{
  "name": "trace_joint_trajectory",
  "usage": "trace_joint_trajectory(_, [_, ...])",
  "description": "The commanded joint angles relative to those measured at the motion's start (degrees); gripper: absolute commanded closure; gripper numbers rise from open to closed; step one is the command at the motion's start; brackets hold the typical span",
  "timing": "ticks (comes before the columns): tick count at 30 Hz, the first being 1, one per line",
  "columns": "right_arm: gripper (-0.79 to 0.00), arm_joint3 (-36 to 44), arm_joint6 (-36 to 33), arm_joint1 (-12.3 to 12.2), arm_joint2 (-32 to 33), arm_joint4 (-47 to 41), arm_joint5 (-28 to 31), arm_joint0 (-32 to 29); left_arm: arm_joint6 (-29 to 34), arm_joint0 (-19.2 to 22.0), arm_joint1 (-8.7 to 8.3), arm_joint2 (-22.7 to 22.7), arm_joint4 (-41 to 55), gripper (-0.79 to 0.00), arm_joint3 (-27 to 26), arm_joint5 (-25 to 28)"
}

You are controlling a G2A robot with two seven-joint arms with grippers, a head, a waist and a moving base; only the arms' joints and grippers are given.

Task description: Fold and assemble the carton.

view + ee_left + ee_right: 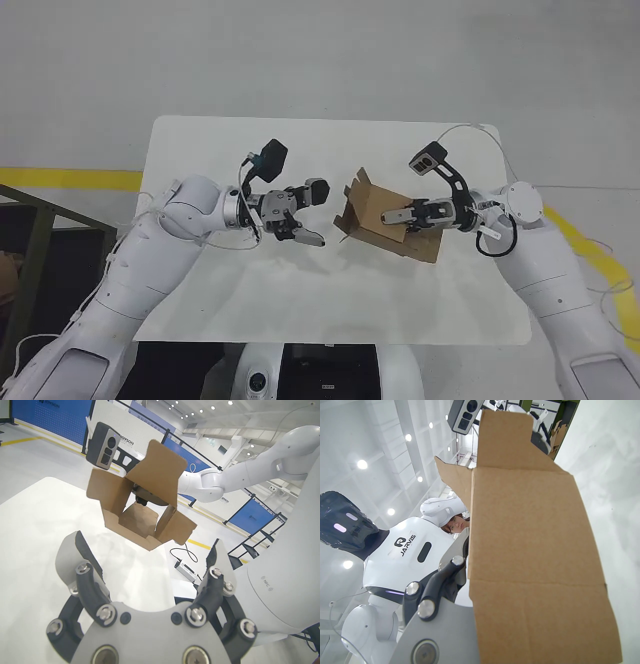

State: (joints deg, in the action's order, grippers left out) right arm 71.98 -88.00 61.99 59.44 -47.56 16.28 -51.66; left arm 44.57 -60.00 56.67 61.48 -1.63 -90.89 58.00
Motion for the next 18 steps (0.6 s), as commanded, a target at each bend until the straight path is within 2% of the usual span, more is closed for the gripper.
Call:
trace_joint_trajectory(1, [0.000,-0.38,0.00,-0.10,-1.04,-0.63,0.00,0.73,-1.86,-0.30,-0.02,0.59,-1.83,-0.785,-2.26,0.00])
trace_joint_trajectory(8, [0.000,-0.47,0.00,-0.42,-2.82,-4.02,0.01,1.85,-10.94,-2.04,0.05,1.07,-16.57,-0.785,-4.74,0.00])
trace_joint_trajectory(18, [0.000,0.64,0.00,-0.92,-2.95,-6.11,0.01,1.11,-24.12,-0.83,-0.05,-4.77,-25.42,-0.785,-3.38,0.00])
